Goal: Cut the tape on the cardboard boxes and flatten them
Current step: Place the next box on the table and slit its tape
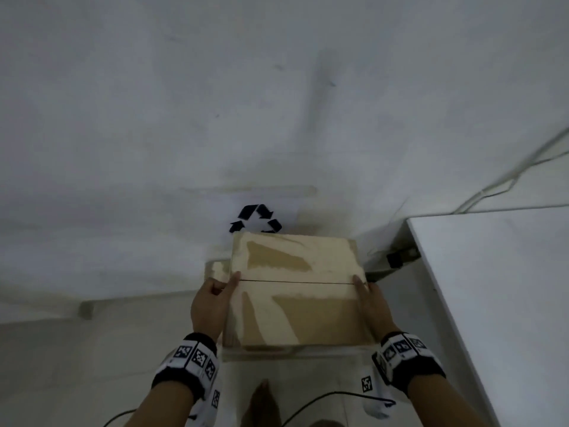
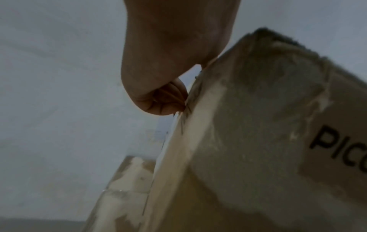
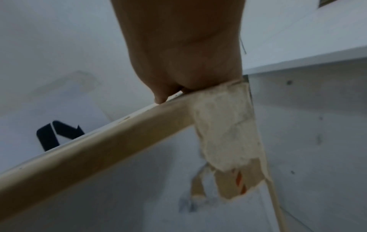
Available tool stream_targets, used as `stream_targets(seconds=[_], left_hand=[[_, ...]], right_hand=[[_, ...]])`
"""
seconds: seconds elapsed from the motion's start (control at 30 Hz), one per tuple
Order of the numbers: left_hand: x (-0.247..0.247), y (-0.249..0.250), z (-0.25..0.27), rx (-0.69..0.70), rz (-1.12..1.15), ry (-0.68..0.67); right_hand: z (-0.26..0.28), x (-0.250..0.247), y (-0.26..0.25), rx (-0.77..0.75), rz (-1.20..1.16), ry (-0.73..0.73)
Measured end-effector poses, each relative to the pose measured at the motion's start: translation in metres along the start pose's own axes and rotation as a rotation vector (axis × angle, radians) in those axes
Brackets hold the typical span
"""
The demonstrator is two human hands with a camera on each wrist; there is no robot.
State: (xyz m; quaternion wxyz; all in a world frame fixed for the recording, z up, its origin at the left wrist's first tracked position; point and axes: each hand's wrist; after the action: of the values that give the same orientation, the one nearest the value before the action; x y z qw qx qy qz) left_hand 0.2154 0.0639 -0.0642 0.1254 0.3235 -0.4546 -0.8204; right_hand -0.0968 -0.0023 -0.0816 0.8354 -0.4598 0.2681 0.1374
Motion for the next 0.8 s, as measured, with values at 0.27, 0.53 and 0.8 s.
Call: stream_targets(seconds=[0.27, 0.53, 0.8], left_hand=[[0.067, 0.073, 0.072, 0.216, 0.04, -0.138], [0.171, 0.132, 0.167, 0.426, 0.023, -0.174], [0.282, 0.158, 0.285, 0.424, 0.033, -0.15]], right_hand=[[0.01, -0.147, -0.004, -0.13, -0.122, 0.241], [-0.003, -0.307, 0.038, -0.263, 0.0, 0.46], [-0.025, -0.431, 0.099, -0.35, -0.309, 0.367]])
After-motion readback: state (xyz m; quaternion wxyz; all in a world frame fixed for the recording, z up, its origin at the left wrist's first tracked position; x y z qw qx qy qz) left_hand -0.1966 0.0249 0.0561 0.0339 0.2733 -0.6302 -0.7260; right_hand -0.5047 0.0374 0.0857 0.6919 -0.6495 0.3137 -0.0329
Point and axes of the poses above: each hand's wrist, its own z-axis away from the middle knuckle, its own x-axis out of the palm, y = z × x, and after that the axes turned 7 degrees about y, right-handed
